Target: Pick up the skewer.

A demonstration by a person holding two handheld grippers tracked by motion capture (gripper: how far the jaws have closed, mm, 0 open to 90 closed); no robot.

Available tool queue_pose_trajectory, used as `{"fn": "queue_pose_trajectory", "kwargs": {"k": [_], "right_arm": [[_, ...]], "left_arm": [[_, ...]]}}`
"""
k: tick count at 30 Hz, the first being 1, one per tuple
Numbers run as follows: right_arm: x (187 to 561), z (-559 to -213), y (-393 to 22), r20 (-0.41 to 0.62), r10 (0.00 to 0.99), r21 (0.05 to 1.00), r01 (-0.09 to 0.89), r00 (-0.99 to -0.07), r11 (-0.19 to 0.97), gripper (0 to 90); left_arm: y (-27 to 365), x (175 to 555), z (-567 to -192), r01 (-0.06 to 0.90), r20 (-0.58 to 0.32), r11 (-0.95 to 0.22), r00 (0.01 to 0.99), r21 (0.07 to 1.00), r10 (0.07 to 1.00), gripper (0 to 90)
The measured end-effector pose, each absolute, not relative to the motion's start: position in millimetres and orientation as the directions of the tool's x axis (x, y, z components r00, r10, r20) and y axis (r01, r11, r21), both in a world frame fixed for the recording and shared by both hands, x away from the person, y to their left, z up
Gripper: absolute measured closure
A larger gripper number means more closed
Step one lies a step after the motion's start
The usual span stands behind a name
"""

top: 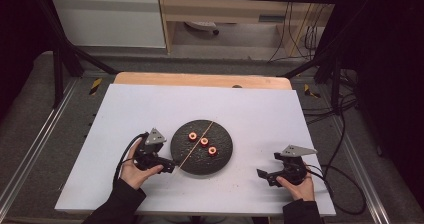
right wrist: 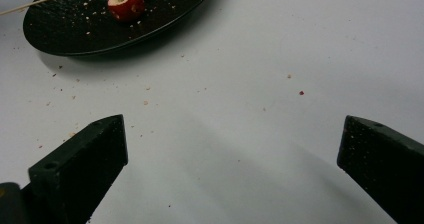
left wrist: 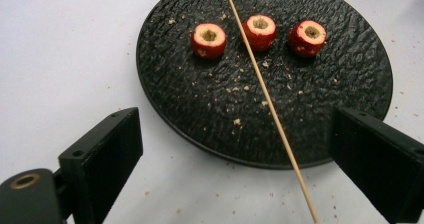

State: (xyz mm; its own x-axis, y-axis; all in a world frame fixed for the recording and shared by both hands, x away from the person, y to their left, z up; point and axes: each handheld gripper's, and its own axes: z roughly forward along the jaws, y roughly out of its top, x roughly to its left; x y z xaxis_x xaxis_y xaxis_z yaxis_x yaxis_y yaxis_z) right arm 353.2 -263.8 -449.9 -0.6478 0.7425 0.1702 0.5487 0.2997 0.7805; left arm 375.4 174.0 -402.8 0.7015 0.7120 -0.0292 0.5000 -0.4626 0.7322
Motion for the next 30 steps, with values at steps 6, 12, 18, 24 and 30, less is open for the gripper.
{"fn": "queue_pose_trajectory", "kwargs": {"k": [6,12,18,24,30], "right_arm": [[353,-450,-264,0.168,0.742,0.78,0.548,-0.649,0.302,0.5],[354,-451,-263,0.164,0.742,0.78,0.546,-0.65,0.305,0.5],[354,-451,-263,0.167,0.742,0.78,0.547,-0.65,0.303,0.6],[354,-451,-263,0.172,0.741,0.776,0.553,-0.649,0.305,0.5],[354,-451,-262,0.176,0.742,0.773,0.558,-0.647,0.303,0.6]], "left_arm": [[162,383,-404,0.52,-0.025,-0.474,0.692,0.711,0.721,10.2],[148,388,-406,0.525,-0.014,-0.501,0.699,0.688,0.715,17.4],[134,392,-408,0.532,-0.002,-0.522,0.702,0.666,0.712,27.1],[125,397,-413,0.552,-0.005,-0.534,0.698,0.641,0.716,39.5],[122,401,-418,0.575,-0.02,-0.542,0.697,0.613,0.717,56.4]]}}
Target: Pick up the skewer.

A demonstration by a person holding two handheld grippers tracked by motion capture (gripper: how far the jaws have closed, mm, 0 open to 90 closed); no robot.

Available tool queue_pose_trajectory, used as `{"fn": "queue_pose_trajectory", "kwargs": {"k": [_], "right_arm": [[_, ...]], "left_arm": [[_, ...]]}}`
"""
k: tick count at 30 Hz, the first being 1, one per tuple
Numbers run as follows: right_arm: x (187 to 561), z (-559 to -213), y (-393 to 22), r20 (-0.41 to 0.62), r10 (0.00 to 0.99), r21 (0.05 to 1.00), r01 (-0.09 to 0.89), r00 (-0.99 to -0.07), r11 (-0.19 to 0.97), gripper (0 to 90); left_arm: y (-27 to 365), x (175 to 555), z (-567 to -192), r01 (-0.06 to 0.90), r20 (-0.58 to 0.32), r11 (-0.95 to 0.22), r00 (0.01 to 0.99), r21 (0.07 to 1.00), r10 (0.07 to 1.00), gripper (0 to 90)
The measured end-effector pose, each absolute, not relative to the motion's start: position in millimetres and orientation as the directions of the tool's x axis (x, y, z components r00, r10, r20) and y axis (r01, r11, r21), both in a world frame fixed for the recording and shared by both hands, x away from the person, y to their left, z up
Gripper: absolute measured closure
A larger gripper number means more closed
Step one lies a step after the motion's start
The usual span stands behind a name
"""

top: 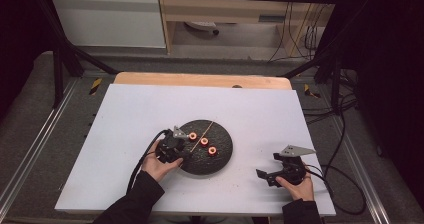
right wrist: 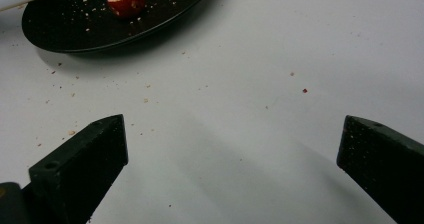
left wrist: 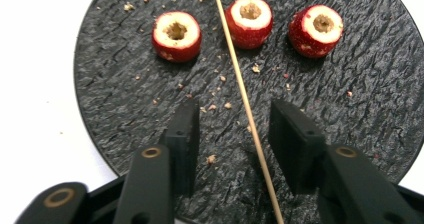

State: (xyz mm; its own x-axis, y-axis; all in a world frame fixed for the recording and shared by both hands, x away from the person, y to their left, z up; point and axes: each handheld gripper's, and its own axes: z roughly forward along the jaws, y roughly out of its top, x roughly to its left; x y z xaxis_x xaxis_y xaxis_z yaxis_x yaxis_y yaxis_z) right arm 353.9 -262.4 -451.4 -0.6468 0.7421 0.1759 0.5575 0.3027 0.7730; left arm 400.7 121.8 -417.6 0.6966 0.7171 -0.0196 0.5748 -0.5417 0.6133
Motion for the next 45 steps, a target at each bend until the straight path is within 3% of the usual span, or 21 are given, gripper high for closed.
{"fn": "queue_pose_trajectory", "kwargs": {"k": [14,21,31,45], "right_arm": [[354,-451,-263,0.176,0.741,0.776,0.554,-0.649,0.301,0.6],[354,-451,-263,0.176,0.739,0.774,0.555,-0.65,0.304,0.6],[354,-451,-263,0.175,0.74,0.774,0.555,-0.649,0.304,0.6],[354,-451,-263,0.176,0.741,0.772,0.558,-0.648,0.305,0.6]], "left_arm": [[111,397,-418,0.608,-0.016,-0.547,0.678,0.575,0.735,77.6],[106,397,-420,0.625,-0.014,-0.543,0.663,0.561,0.748,83.5],[107,397,-421,0.651,-0.026,-0.505,0.627,0.567,0.779,88.0],[121,390,-413,0.617,-0.044,-0.466,0.63,0.634,0.775,88.4]]}}
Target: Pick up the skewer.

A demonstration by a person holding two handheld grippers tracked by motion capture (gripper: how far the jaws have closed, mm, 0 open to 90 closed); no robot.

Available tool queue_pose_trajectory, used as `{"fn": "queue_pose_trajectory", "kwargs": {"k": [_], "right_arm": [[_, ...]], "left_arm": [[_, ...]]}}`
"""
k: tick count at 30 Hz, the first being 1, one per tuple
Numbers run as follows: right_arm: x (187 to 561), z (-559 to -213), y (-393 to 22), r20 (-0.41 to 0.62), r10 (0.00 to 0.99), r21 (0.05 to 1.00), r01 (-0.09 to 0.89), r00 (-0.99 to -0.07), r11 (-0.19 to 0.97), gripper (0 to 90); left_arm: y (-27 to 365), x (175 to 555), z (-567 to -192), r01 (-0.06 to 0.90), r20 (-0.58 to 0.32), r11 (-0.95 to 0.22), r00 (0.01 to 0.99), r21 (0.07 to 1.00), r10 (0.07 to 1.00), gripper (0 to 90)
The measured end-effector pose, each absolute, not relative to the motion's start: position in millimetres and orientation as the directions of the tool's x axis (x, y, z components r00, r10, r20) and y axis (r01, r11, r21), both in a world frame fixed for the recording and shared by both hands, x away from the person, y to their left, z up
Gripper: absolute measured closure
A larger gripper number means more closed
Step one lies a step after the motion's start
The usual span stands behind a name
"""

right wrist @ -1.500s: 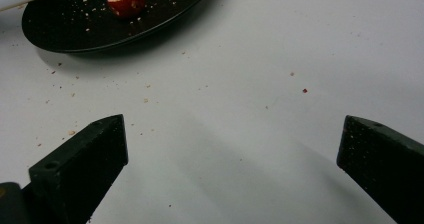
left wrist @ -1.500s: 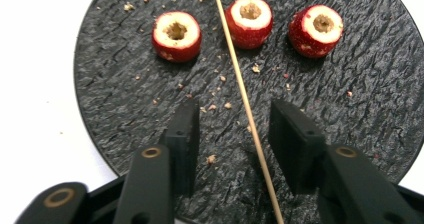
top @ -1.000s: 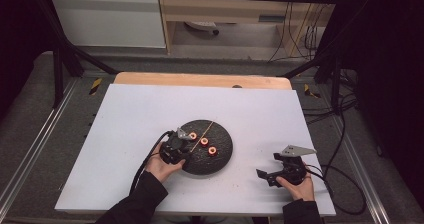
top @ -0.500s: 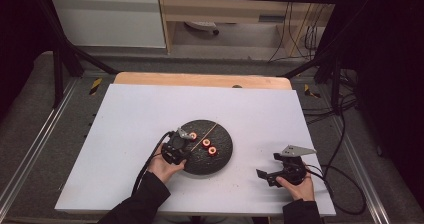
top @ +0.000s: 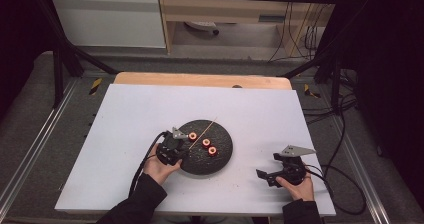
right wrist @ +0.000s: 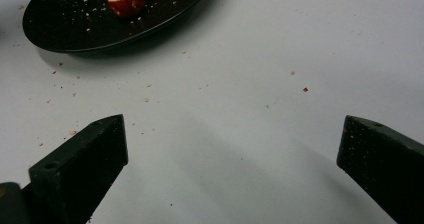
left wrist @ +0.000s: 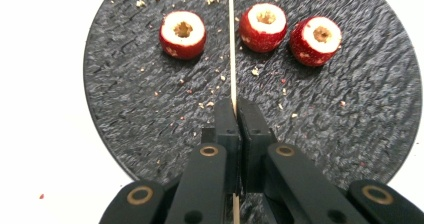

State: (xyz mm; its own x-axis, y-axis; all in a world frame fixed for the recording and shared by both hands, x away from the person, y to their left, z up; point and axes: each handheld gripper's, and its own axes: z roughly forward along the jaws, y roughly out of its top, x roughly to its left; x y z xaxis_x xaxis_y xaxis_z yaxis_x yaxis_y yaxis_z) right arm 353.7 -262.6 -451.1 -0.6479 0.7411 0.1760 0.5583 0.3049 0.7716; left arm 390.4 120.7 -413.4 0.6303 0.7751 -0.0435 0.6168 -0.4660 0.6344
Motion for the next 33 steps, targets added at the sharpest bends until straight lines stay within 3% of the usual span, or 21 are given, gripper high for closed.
{"fn": "queue_pose_trajectory", "kwargs": {"k": [20,33], "right_arm": [[354,-451,-262,0.182,0.748,0.771,0.565,-0.638,0.294,0.5],[356,-447,-259,0.191,0.763,0.761,0.584,-0.618,0.283,0.5]], "left_arm": [[164,372,-410,0.54,-0.09,-0.378,0.653,0.752,0.752,88.4],[195,352,-415,0.466,-0.076,-0.362,0.69,0.807,0.719,88.4]]}}
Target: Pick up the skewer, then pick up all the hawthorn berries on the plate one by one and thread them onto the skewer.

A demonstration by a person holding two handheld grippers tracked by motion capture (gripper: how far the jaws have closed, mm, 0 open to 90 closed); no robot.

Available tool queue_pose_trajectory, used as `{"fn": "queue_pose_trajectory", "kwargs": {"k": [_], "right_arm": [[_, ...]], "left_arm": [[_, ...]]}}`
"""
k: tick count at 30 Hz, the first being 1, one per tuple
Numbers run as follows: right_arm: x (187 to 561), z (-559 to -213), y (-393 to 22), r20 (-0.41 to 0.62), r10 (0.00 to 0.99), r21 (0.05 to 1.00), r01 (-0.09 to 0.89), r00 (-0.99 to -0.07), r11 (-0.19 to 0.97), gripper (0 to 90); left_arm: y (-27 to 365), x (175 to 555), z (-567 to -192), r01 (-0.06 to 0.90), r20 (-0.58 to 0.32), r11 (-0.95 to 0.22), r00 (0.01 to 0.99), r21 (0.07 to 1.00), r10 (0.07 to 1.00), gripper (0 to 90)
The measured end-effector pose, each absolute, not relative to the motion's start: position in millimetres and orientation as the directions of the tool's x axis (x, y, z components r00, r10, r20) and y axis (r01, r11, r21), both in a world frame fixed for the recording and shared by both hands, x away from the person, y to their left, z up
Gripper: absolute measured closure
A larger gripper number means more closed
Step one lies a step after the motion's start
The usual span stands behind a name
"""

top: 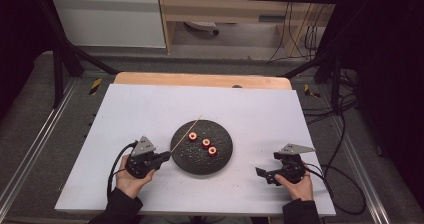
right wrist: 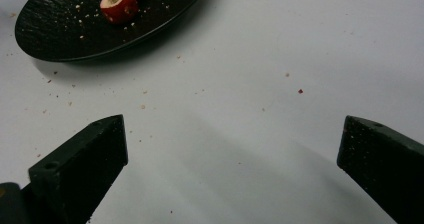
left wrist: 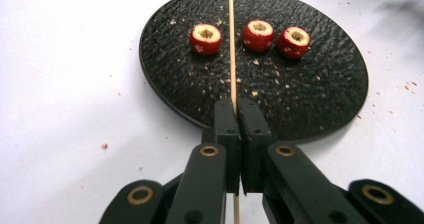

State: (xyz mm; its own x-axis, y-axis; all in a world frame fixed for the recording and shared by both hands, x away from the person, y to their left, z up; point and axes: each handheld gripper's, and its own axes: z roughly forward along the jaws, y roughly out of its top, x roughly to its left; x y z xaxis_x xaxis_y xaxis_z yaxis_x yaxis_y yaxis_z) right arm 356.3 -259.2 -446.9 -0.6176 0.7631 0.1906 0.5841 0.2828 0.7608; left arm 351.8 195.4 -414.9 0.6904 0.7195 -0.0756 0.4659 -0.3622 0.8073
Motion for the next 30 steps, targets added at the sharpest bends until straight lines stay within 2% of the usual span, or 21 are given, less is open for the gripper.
{"fn": "queue_pose_trajectory", "kwargs": {"k": [15,30], "right_arm": [[365,-435,-238,0.191,0.755,0.766,0.577,-0.627,0.285,0.5],[383,-410,-199,0.144,0.745,0.747,0.566,-0.651,0.35,0.5]], "left_arm": [[214,338,-426,0.447,-0.086,-0.352,0.709,0.822,0.7,88.4],[217,334,-430,0.444,-0.089,-0.353,0.715,0.823,0.694,88.4]]}}
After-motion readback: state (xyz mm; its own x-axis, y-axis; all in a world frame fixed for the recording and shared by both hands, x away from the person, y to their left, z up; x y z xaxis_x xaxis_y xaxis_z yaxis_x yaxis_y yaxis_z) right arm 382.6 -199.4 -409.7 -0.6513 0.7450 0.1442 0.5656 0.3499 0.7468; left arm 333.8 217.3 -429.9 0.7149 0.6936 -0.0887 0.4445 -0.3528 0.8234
